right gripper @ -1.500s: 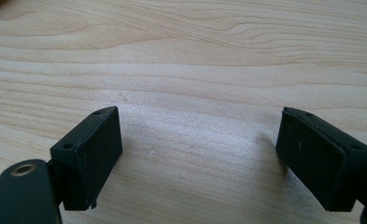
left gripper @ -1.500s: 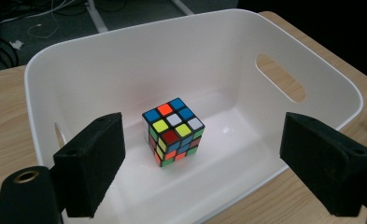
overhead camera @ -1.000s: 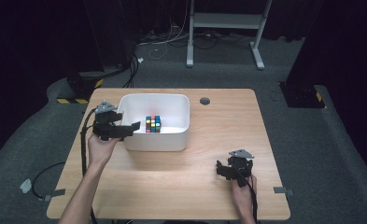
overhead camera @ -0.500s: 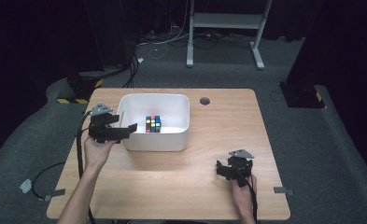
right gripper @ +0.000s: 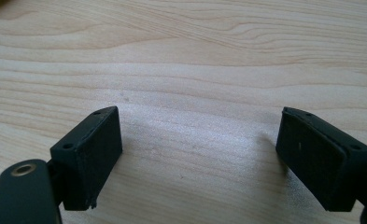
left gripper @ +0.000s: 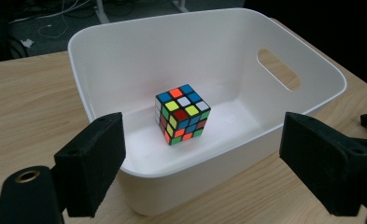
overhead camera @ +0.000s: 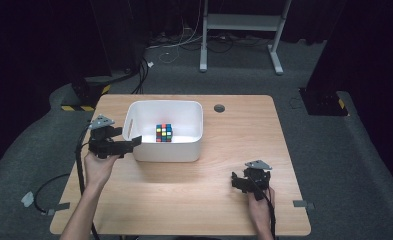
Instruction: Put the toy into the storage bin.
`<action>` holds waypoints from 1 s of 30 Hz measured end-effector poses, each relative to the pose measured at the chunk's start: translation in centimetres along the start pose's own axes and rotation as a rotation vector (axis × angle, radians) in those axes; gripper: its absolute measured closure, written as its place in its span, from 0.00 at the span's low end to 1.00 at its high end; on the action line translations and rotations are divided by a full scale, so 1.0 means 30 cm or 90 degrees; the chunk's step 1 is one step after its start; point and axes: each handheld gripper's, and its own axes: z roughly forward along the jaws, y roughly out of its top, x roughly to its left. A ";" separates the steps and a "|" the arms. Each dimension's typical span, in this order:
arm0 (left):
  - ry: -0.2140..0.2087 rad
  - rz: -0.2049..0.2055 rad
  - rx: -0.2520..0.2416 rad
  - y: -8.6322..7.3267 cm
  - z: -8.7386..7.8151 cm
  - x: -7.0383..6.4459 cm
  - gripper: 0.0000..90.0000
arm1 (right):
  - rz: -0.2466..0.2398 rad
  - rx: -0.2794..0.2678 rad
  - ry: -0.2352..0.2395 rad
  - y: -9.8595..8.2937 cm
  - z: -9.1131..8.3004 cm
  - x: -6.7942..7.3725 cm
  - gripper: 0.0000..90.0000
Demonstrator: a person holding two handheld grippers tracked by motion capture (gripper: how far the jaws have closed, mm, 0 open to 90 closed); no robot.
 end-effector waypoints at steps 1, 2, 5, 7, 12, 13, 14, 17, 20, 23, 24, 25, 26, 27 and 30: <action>0.001 0.000 0.000 -0.002 -0.002 0.001 0.16 | 0.000 0.000 0.000 0.000 0.000 0.000 0.16; 0.000 0.001 -0.001 -0.006 -0.006 0.001 0.16 | 0.000 0.000 0.000 0.000 0.000 0.000 0.16; 0.000 -0.004 -0.005 -0.014 -0.012 0.004 0.16 | 0.000 0.000 0.000 0.000 0.000 0.000 0.16; 0.002 -0.006 -0.004 -0.020 -0.016 0.006 0.16 | 0.001 0.000 0.000 0.000 0.000 0.000 0.16; 0.005 -0.012 -0.003 -0.035 -0.024 0.013 0.16 | 0.000 0.000 0.000 0.000 0.000 0.000 0.16; 0.007 -0.014 -0.003 -0.039 -0.026 0.014 0.16 | 0.001 0.000 0.000 0.000 0.000 0.000 0.16; 0.009 -0.014 -0.001 -0.045 -0.029 0.017 0.16 | 0.001 0.000 0.000 0.000 0.000 0.000 0.16; 0.014 -0.018 -0.001 -0.058 -0.041 0.024 0.16 | 0.002 0.000 0.000 0.000 0.000 0.001 0.16; 0.018 -0.023 -0.002 -0.071 -0.049 0.034 0.16 | 0.001 0.000 0.000 0.000 0.000 0.000 0.16; 0.021 -0.032 0.001 -0.082 -0.052 0.045 0.16 | 0.000 0.000 0.000 0.000 0.000 0.000 0.16; 0.020 -0.033 0.000 -0.086 -0.054 0.048 0.16 | 0.000 0.000 0.000 0.000 0.000 0.000 0.16; 0.022 -0.035 0.000 -0.089 -0.055 0.050 0.16 | 0.000 -0.001 0.000 0.000 0.000 0.000 0.16; 0.022 -0.038 -0.002 -0.094 -0.059 0.052 0.16 | 0.000 0.000 0.000 0.000 0.000 0.000 0.16; 0.023 -0.040 -0.003 -0.097 -0.060 0.053 0.16 | 0.000 0.000 0.000 0.000 0.000 0.000 0.16; 0.030 -0.043 -0.004 -0.105 -0.068 0.052 0.16 | 0.000 -0.001 0.000 0.000 0.000 0.000 0.16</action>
